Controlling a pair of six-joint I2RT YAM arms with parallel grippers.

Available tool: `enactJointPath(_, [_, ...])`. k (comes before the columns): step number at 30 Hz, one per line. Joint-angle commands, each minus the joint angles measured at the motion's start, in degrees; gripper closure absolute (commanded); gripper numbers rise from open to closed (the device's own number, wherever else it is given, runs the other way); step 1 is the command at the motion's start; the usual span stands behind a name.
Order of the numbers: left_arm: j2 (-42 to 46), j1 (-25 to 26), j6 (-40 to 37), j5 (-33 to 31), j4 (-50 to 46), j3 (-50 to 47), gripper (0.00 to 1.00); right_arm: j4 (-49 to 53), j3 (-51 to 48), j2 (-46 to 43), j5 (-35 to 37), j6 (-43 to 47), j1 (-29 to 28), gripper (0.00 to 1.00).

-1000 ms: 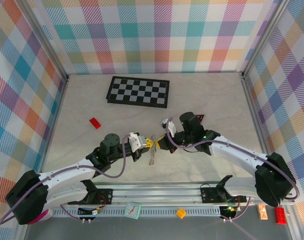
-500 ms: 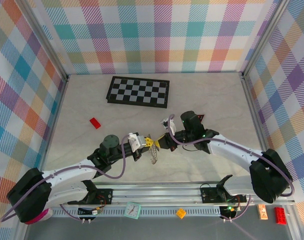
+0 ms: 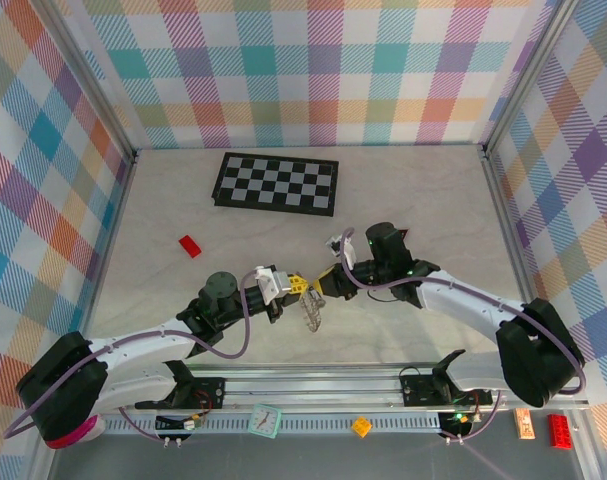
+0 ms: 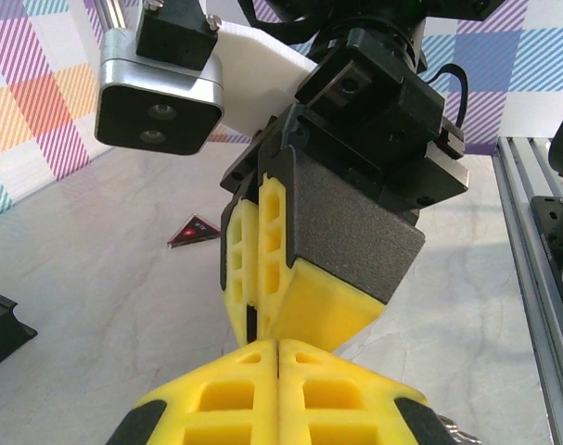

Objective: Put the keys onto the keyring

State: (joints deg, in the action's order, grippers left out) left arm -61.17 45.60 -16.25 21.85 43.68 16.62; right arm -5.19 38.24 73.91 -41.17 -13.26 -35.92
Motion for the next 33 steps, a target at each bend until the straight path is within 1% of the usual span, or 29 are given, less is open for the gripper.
enactJointPath(1, [0.22, 0.46, 0.82, 0.76, 4.04, -0.62, 1.0, -1.31, -1.01, -2.06, 0.15, 1.3, 0.74, 0.82])
enactJointPath(5, [0.28, 0.47, 2.06, 0.57, 4.41, -1.13, 1.0, -4.41, -4.7, -7.09, 4.67, 5.78, 0.77, 0.72])
enactJointPath(7, [0.1, 0.49, 2.71, 0.73, 5.33, -1.56, 1.0, -5.2, -6.18, -9.05, 3.05, 11.07, 0.68, 0.62])
enactJointPath(9, [-0.63, 0.49, 3.24, 1.07, 7.1, -1.99, 1.0, -6.87, -7.03, -9.31, 2.97, 16.09, 0.59, 0.61])
enactJointPath(11, [-1.46, 0.47, 3.72, 1.6, 8.57, -2.16, 1.0, -9.64, -7.3, -8.84, 2.36, 18.35, 0.52, 0.61])
enactJointPath(12, [-1.84, 0.45, 4.02, 1.86, 9.27, -2.24, 1.0, -11.03, -7.28, -8.47, 1.34, 21.25, 0.54, 0.61])
enactJointPath(14, [-2.25, 0.38, 4.5, 2.19, 10.42, -2.56, 1.0, -12.71, -7.0, -7.4, -0.41, 23.24, 0.41, 0.61])
enactJointPath(16, [-2.32, 0.36, 4.65, 2.45, 10.76, -2.69, 1.0, -12.92, -6.69, -6.45, -1.91, 25.38, -0.12, 0.62])
enactJointPath(18, [-2.43, 0.29, 5.0, 2.59, 11.62, -3.06, 1.0, -12.97, -6.55, -5.74, -1.95, 26.83, -0.7, 0.62])
enactJointPath(23, [-2.9, 0.34, 5.7, 3.2, 12.66, -3.26, 1.0, -14.43, -6.15, -3.32, -0.12, 28.01, -1.34, 0.66])
enactJointPath(29, [-2.69, 0.28, 5.81, 3.33, 12.48, -3.26, 1.0, -15.39, -4.99, -0.81, -2.83, 28.7, -2.11, 0.69])
enactJointPath(33, [-2.73, 0.28, 5.83, 3.64, 12.32, -3.09, 1.0, -16.81, -5.04, -0.18, -2.82, 28.56, -2.4, 0.75])
